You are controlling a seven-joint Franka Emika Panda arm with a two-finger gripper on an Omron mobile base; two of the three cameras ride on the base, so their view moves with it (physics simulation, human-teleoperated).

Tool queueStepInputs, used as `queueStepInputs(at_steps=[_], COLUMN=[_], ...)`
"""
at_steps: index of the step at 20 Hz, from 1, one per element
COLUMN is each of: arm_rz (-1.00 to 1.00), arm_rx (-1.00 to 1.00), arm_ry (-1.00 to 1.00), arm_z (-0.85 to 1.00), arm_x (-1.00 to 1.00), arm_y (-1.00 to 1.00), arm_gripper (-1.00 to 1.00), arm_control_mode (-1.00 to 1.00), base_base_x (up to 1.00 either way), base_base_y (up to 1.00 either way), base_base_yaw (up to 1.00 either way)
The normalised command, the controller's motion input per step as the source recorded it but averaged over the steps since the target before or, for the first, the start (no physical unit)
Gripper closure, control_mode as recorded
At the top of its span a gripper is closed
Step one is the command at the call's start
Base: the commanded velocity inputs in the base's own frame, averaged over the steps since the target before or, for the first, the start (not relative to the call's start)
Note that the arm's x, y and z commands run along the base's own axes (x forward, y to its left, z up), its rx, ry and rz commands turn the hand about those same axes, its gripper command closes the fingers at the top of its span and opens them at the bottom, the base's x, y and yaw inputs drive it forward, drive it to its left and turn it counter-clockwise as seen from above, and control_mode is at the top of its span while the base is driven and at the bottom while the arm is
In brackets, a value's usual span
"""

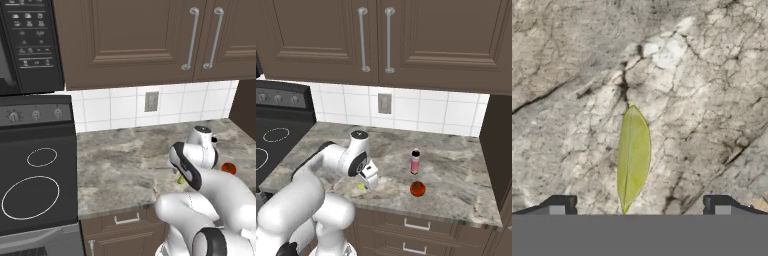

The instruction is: Place the lemon wedge and tomato inside the fridge drawer. Close the drawer after placing the vegetables.

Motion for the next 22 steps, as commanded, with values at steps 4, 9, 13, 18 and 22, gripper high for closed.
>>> queueStepInputs(at_steps=[4,9,13,18,22], arm_rz=[0.00,0.00,0.00,0.00,0.00], arm_rx=[0.00,0.00,-0.01,-0.02,-0.06], arm_ry=[0.02,0.03,0.01,0.00,0.00], arm_z=[-0.38,-0.42,-0.48,-0.42,-0.59], arm_x=[0.32,0.25,0.06,-0.10,-0.25], arm_y=[0.00,0.06,0.15,0.26,0.39], arm_gripper=[-1.00,-1.00,-1.00,-1.00,1.00], arm_control_mode=[-1.00,-1.00,-1.00,-1.00,-1.00], base_base_x=[0.00,0.00,0.00,0.00,0.00], base_base_y=[0.00,0.00,0.00,0.00,0.00], base_base_yaw=[0.00,0.00,0.00,0.00,0.00])
